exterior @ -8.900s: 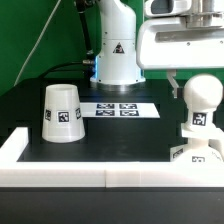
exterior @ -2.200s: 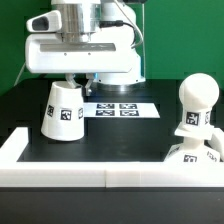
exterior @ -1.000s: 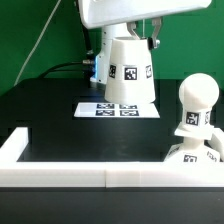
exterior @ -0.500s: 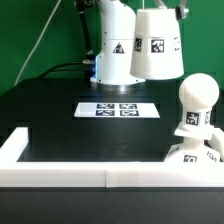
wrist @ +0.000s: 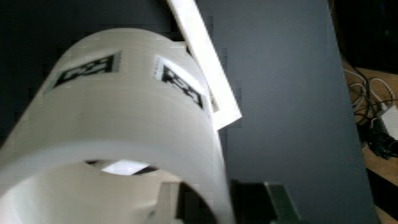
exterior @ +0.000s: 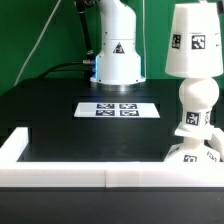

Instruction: Assemble lamp

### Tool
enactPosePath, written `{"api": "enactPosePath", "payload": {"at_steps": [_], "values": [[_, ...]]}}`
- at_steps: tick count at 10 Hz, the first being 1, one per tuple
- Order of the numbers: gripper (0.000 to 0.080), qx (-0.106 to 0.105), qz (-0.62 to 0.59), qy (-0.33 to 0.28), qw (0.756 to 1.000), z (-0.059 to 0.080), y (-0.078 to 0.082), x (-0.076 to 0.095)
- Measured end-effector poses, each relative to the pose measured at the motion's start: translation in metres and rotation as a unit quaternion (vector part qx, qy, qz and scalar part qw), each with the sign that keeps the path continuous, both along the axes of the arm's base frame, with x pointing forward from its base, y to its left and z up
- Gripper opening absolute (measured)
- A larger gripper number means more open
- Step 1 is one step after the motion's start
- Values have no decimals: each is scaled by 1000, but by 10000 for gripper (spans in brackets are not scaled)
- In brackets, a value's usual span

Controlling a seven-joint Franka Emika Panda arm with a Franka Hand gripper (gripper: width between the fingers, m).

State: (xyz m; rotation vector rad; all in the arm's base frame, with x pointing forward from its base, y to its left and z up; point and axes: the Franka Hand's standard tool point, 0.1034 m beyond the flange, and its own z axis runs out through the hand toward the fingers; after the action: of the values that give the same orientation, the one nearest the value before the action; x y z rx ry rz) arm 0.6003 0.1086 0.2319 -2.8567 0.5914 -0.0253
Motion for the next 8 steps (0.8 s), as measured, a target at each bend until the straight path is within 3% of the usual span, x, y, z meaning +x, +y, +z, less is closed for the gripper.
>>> {"api": "enactPosePath", "payload": {"at_steps": [2,8], "values": [[45,-2,3,1,1000,-17,6,10],[45,-11,2,5,1000,-62,1,11]]}}
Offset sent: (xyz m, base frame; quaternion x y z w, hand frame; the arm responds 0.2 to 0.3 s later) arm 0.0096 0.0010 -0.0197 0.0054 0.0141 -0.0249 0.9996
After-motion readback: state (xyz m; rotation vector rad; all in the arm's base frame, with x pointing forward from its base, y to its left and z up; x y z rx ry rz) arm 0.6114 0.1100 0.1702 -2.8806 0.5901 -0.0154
